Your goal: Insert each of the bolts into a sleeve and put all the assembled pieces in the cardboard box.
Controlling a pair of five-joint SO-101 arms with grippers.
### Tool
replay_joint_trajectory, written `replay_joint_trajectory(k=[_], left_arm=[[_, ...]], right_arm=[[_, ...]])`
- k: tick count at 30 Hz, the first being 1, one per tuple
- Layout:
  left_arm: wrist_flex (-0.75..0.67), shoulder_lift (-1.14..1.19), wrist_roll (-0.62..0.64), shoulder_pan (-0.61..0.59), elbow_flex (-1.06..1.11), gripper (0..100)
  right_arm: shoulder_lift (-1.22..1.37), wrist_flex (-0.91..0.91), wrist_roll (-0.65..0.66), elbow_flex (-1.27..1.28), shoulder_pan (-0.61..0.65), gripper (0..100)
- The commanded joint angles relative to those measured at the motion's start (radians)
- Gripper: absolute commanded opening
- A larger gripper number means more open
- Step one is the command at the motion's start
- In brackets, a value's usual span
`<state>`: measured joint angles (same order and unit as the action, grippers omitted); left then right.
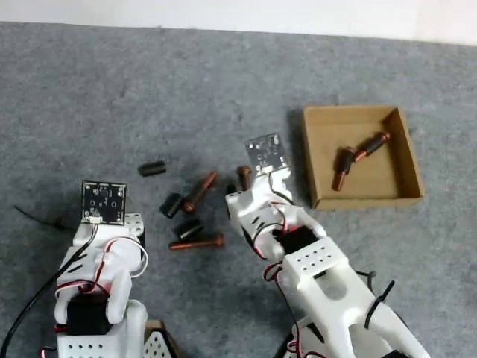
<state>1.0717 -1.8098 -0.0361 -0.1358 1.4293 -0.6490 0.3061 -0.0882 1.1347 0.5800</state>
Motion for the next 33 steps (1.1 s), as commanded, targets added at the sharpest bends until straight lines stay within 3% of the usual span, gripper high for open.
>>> replay_joint_trajectory(k=[1,33], left_arm=[[-0.018,-0.007,-0.002,-0.013,-0.005,3],[-0.018,-0.007,-0.002,-0.013,-0.005,3]], right_arm=[[-0.035,0.004,-0.002,0.01,0.012,21.6],[-0.033,0.004,-0.002,0.024,0.01,21.6]])
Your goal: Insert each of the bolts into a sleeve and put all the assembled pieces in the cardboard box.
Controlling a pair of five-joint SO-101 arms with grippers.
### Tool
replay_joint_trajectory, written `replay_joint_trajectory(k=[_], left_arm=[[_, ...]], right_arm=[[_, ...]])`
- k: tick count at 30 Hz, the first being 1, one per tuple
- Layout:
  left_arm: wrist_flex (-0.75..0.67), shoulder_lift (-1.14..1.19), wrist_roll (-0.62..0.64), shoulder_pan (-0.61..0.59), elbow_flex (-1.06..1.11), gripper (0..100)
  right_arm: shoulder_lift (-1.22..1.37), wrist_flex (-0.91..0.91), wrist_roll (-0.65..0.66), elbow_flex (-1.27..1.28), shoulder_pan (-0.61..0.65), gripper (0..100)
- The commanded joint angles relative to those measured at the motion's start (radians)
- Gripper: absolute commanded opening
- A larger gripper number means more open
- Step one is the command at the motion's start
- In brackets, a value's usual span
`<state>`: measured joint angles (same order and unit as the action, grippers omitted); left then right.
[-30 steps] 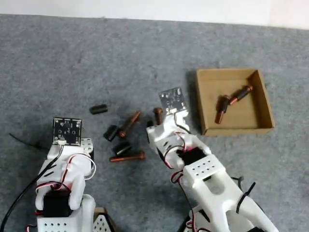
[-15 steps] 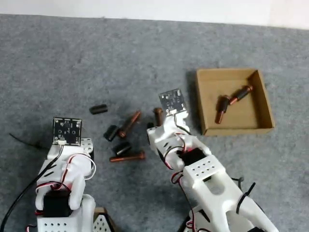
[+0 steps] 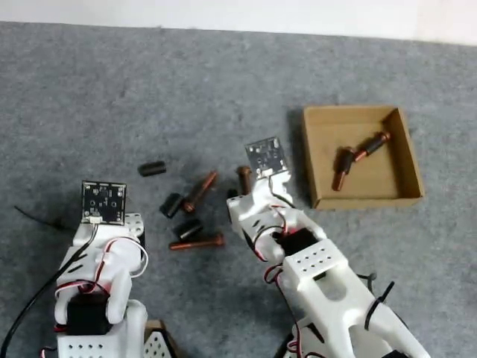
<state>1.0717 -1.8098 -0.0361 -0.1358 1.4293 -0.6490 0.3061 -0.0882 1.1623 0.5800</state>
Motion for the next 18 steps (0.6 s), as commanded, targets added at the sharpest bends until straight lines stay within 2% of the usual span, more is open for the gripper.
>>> replay_joint_trajectory(k=[1,18], left_arm=[[-0.018,-0.007,-0.002,-0.013,-0.005,3],[-0.018,-0.007,-0.002,-0.013,-0.005,3]], right_arm=[[-0.033,0.004,-0.002,-0.004,0.01,21.6],[-0.033,-0.001,-0.002,0.022,0.01,21.6]])
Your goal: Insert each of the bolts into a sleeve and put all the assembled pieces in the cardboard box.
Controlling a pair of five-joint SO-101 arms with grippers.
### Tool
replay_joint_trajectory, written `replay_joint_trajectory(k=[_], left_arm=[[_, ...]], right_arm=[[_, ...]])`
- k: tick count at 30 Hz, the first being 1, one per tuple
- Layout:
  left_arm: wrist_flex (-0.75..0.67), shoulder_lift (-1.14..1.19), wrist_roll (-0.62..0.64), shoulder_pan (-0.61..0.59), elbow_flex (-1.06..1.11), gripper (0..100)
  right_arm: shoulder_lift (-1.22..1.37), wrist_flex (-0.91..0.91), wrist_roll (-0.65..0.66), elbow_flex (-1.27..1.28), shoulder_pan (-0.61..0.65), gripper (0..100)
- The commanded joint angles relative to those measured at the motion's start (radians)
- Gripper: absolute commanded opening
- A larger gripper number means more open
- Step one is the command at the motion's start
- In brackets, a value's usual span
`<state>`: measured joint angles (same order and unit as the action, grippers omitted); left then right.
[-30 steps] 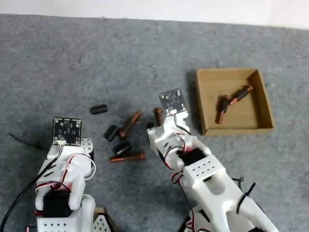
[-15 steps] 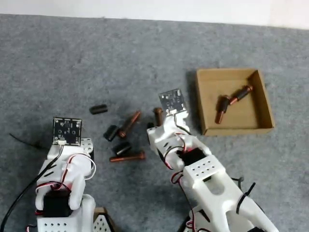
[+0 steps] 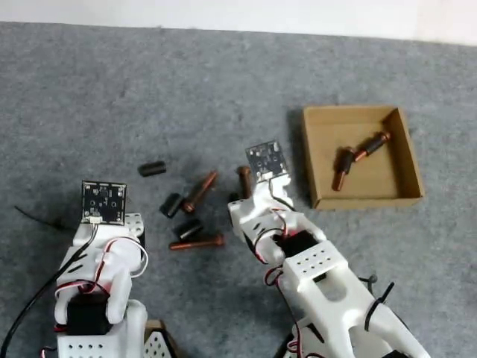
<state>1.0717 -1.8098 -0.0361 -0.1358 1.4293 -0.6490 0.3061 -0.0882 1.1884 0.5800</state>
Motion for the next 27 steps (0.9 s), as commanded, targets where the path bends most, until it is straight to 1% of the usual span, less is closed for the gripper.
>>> replay_joint_trajectory(k=[1,13,15,17,19,21,23,24,27], left_arm=[[-0.018,-0.007,-0.002,-0.013,-0.005,3],[-0.018,-0.007,-0.003,-0.015,-0.005,3],[-0.021,-0.007,-0.002,-0.05,-0.007,3],[-0.026,-0.007,0.0,-0.114,-0.012,3],[-0.055,-0.007,0.002,-0.163,-0.008,3],[-0.071,-0.007,0.006,-0.206,-0.007,3],[-0.074,-0.007,0.054,-0.24,-0.007,3],[-0.074,-0.007,0.075,-0.262,-0.007,3],[-0.103,-0.007,0.121,-0.325,-0.002,3]], right_arm=[[-0.033,-0.001,-0.002,-0.004,0.01,21.6],[-0.033,-0.001,-0.002,-0.002,0.01,21.6],[-0.035,-0.001,-0.002,-0.002,0.018,21.6],[-0.035,0.002,0.0,-0.007,0.064,21.6],[-0.033,0.004,0.046,-0.008,0.131,21.6],[-0.025,0.005,0.161,-0.008,0.208,21.6],[0.015,0.005,0.269,-0.015,0.259,21.6],[0.048,0.005,0.302,-0.036,0.272,21.6],[0.194,0.035,0.347,-0.153,0.274,21.6]])
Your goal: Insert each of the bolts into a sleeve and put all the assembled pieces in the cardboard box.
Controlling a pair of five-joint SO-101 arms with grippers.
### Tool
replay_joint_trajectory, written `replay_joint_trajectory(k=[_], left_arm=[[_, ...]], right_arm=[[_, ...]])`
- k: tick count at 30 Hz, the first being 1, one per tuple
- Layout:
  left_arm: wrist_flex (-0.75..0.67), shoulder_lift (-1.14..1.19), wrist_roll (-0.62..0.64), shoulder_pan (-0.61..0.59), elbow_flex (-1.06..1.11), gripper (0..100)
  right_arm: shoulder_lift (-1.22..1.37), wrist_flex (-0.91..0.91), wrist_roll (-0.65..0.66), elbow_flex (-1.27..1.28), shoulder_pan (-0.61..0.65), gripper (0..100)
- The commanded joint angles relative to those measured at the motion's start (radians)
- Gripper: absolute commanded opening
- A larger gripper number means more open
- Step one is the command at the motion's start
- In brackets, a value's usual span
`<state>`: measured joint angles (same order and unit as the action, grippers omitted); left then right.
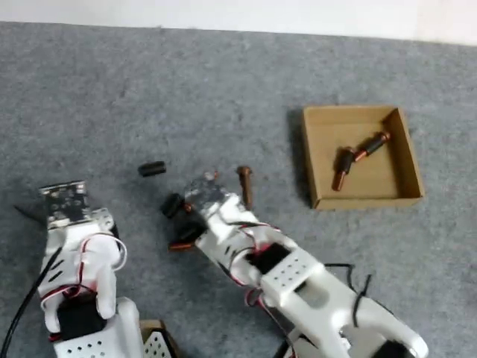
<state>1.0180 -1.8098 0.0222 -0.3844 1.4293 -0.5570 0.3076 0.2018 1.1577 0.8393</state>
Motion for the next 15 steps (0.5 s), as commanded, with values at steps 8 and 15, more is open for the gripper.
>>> replay_joint_trajectory(k=[8,15], left_arm=[[-0.129,-0.004,0.112,-0.107,0.054,3],[-0.169,-0.005,0.112,-0.107,0.084,3]], right_arm=[[0.441,0.193,0.213,-0.496,0.082,21.6],[0.538,0.217,0.287,-0.642,0.091,21.6]])
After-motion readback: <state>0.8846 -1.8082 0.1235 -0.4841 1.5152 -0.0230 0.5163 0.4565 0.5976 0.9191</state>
